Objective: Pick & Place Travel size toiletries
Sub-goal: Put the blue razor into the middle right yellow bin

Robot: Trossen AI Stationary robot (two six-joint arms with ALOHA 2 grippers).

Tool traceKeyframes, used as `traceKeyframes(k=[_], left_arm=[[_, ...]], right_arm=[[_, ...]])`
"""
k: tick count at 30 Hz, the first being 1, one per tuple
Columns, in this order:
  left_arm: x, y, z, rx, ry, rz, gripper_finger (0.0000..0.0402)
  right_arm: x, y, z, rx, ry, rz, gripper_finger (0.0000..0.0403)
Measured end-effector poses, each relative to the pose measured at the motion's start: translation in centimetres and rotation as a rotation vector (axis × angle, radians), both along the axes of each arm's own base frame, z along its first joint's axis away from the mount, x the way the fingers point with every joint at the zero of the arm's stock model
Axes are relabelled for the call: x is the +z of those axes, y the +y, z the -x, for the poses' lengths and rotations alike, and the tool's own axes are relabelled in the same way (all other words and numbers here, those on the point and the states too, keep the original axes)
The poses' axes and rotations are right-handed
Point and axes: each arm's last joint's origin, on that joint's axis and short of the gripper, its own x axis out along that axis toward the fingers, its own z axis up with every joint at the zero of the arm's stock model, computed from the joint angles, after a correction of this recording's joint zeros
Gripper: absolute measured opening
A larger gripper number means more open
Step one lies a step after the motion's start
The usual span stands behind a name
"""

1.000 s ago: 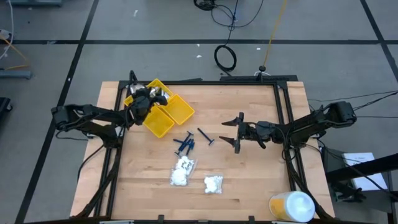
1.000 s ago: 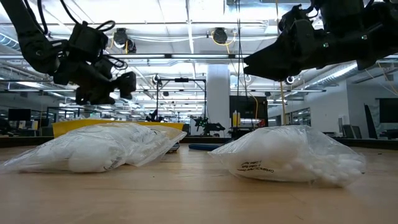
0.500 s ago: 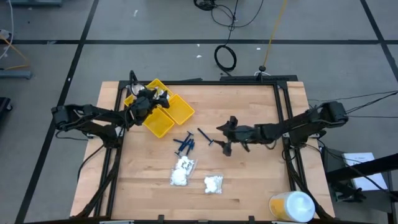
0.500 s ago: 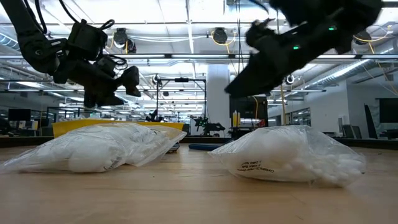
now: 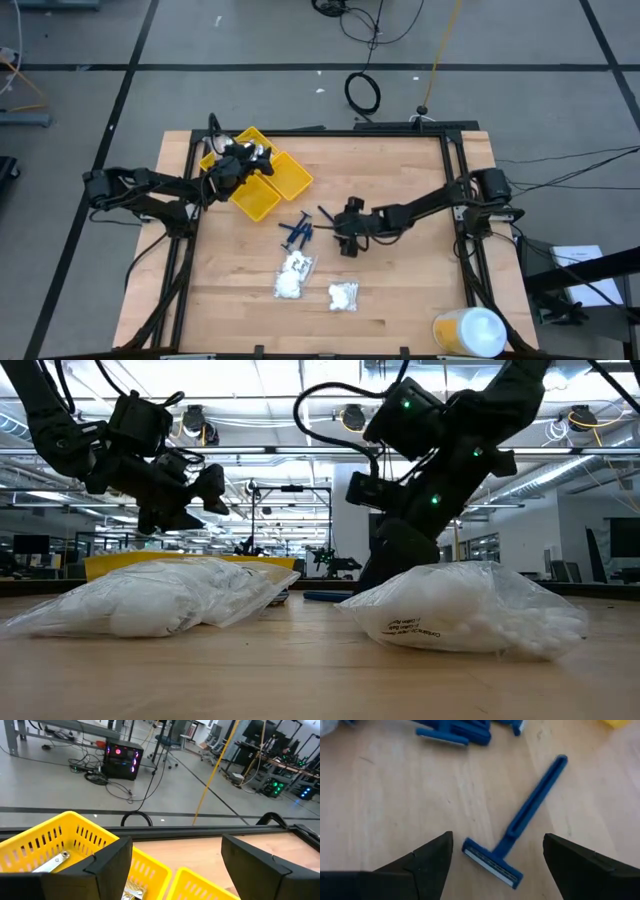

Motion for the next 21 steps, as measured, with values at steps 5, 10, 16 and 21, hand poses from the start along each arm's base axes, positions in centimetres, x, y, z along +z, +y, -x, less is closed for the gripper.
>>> traceKeyframes(k=[5,10,16,21], left_arm=[[0.0,-0.1,-0.1,-0.004,0.000,0.000,0.0296],[0.0,-0.1,-0.1,-0.005,0.000,-0.001,0.0291],[0.0,-0.1,-0.1,-0.005,0.003,-0.002,0.0291],[0.0,-0.1,-0.1,-0.005,0.003,-0.002,0.0286]], right_arm=[[-0.2,-0.7,0.4,-0.053,0.035,-0.034,0.0280],[-0.1,-1.2,0.5,-0.054,0.047,-0.120,0.0244],[-0.2,-1.4,0.5,-0.048,0.058,-0.138,0.0183],[-0.2,-1.5,0.6,-0.024,0.065,-0.154,0.0125]])
